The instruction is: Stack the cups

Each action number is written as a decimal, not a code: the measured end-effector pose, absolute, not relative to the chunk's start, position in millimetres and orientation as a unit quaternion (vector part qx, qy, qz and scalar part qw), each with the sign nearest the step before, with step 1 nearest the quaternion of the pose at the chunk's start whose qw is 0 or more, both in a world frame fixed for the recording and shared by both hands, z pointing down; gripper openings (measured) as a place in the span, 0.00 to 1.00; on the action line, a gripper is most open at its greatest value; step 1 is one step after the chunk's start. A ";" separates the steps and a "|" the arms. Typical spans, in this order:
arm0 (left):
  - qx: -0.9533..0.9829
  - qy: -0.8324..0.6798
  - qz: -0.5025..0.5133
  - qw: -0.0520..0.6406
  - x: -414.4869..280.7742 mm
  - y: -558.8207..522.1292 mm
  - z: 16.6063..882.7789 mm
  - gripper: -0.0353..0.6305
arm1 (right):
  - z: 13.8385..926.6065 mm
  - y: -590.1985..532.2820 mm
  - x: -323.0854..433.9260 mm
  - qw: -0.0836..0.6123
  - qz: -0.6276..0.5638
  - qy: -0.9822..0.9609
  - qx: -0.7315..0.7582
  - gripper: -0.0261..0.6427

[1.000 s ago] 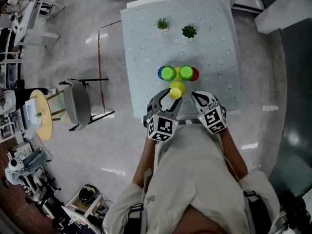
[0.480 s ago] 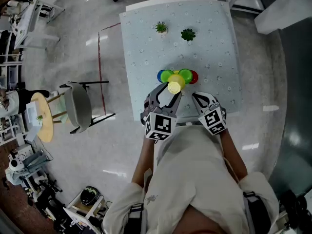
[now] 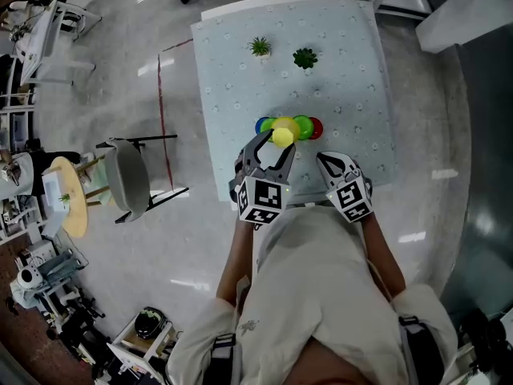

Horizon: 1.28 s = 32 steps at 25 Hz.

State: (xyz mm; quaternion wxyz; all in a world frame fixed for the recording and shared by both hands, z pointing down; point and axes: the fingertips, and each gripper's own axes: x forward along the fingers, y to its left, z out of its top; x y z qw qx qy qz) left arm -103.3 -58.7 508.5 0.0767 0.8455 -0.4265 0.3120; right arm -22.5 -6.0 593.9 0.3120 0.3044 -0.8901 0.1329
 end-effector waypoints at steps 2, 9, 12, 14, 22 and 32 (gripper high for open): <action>0.843 -0.428 0.315 0.080 -103.8 -60.4 509.9 0.39 | 593.8 -6.4 -21.7 0.312 0.135 -0.890 0.305 0.03; 0.841 -0.428 0.319 0.090 -104.1 -65.5 515.7 0.39 | 594.4 -8.4 -20.5 0.310 0.138 -0.889 0.308 0.03; 0.841 -0.427 0.318 0.094 -104.2 -68.0 518.2 0.40 | 594.6 -9.5 -20.4 0.310 0.141 -0.888 0.310 0.03; 0.842 -0.426 0.316 0.097 -103.6 -69.6 518.8 0.40 | 594.8 -10.1 -19.8 0.310 0.142 -0.887 0.311 0.03; 0.847 -0.422 0.304 0.109 -100.5 -71.7 519.7 0.42 | 594.5 -10.0 -16.6 0.311 0.142 -0.886 0.314 0.03; 0.852 -0.476 0.208 0.063 -115.4 -74.7 468.3 0.46 | 591.0 -9.1 -18.5 0.310 0.131 -0.888 0.312 0.03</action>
